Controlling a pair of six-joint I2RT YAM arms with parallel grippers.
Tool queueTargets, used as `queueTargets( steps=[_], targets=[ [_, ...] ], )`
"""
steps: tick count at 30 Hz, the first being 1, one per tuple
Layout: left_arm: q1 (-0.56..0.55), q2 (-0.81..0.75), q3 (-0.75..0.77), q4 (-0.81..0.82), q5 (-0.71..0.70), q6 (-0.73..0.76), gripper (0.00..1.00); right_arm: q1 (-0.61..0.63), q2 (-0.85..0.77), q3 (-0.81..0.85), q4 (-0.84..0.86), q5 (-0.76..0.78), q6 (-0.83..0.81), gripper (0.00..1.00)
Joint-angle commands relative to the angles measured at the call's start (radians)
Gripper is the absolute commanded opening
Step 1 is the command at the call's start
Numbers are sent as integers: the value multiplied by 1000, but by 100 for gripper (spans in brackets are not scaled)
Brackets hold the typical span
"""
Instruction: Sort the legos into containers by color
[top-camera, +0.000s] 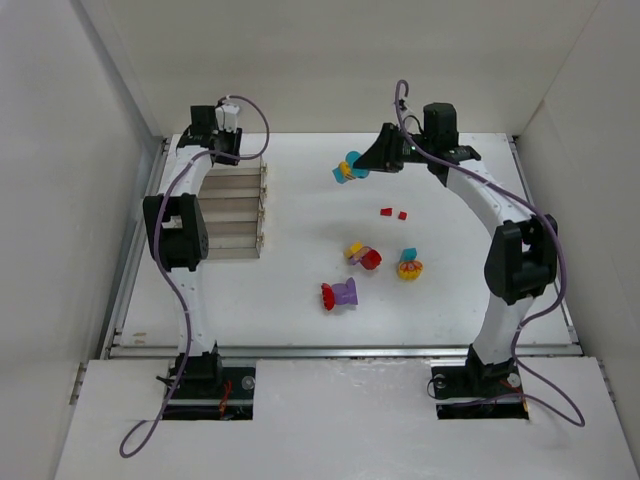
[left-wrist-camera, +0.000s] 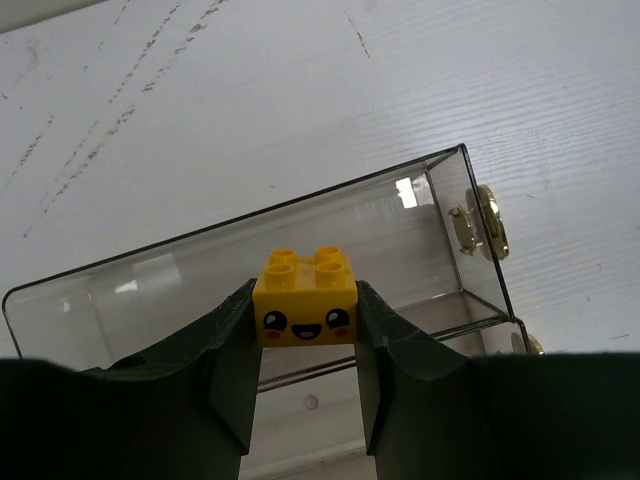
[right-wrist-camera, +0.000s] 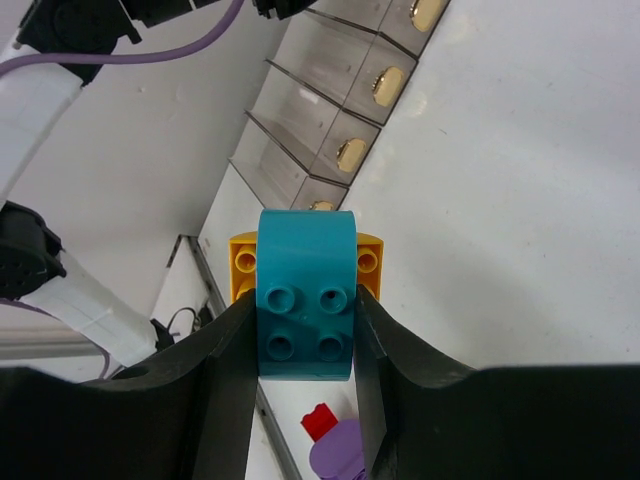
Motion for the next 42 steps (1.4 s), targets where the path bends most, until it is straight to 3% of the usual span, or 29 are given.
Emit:
queueTargets(
  steps=[1, 5, 7, 12, 13, 14, 17, 27, 32, 34, 36, 39, 42],
  targets=[
    [1, -42, -15, 74, -15, -28, 1, 5, -19, 59, 52, -19, 21, 0],
    [1, -11, -24, 74, -15, -28, 8, 5, -19, 39, 52, 6, 21, 0],
    [1, 1, -25, 74, -24, -19, 26, 5, -19, 39, 52, 6, 21, 0],
    [1, 1, -83, 74, -24, -19, 46, 15, -51, 19, 52, 29, 21, 0],
    [1, -28, -103, 86, -24, -19, 51, 15, -61, 19, 52, 43, 21, 0],
    [1, -40, -123, 109, -24, -10, 64, 15, -62, 19, 52, 43, 21, 0],
    [1, -69, -162, 122, -24, 1, 76, 24, -72, 19, 52, 52, 21, 0],
    [-8, -186, -163, 140, 10, 1, 76, 33, -101, 19, 52, 52, 12, 0],
    [-41, -286, -173, 140, 103, 67, 76, 33, -111, 19, 52, 32, 12, 0],
    [-53, -351, -196, 131, 220, 144, 76, 33, -111, 28, 52, 18, 12, 0],
    [-82, -407, -254, 71, 348, 362, 79, 33, -111, 38, 52, -8, 12, 0],
    [-174, -566, -384, 13, 401, 663, 82, 33, -111, 38, 52, -31, 12, 0],
    [-229, -623, -429, -56, 425, 780, 84, 42, -121, 38, 52, -31, 21, 0]
  ],
)
